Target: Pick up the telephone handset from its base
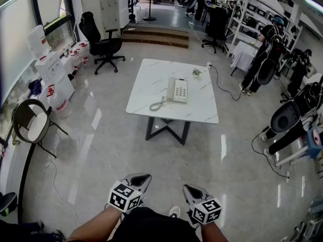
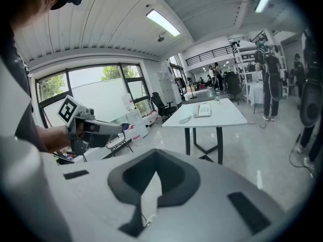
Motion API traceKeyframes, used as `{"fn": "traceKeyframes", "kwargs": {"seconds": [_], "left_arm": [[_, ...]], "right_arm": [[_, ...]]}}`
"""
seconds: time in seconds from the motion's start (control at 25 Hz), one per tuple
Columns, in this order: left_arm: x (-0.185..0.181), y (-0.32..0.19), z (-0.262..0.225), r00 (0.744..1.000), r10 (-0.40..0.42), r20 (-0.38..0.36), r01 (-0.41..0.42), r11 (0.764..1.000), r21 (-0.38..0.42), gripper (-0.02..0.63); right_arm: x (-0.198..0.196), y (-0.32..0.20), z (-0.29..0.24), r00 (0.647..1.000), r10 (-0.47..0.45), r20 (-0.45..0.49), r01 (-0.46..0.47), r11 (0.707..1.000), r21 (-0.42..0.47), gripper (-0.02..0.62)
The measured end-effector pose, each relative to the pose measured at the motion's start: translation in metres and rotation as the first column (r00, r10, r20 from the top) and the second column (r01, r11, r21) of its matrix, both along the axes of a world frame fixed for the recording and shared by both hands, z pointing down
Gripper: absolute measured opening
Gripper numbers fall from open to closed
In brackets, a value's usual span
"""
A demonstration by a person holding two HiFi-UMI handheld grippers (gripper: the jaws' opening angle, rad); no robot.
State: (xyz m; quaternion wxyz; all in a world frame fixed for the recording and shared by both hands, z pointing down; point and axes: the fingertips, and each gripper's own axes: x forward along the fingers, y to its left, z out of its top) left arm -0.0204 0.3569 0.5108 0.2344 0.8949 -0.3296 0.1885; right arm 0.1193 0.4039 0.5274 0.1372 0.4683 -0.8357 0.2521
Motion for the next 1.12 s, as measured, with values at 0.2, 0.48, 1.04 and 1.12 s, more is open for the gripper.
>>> {"fn": "traceKeyframes", "kwargs": {"seconds": [0.2, 0.48, 1.04, 1.12], "left_arm": [[-0.003, -0.002, -0.001, 1.0, 0.0, 0.0, 0.0, 1.0, 0.005, 0.002], [-0.005, -0.005, 0.001, 1.0, -0.001, -0.002, 0.001, 1.0, 0.004, 0.002], [-0.034, -0.025, -0.005, 1.0, -0.015, -0.026, 0.015, 1.0, 0.013, 0.002], [-0.048, -0.031, -0.008, 0.999, -0.02, -0.032, 0.021, 1.0, 0.016, 0.002]], "right_arm": [[-0.003, 0.0, 0.001, 1.0, -0.002, -0.002, 0.002, 1.0, 0.003, 0.0], [-0.003, -0.003, 0.001, 1.0, 0.005, 0.008, -0.005, 1.0, 0.008, 0.0], [-0.034, -0.018, -0.004, 1.0, -0.002, 0.001, 0.002, 1.0, 0.006, 0.0], [-0.045, -0.022, -0.006, 1.0, -0.004, -0.008, 0.004, 1.0, 0.006, 0.0]]}}
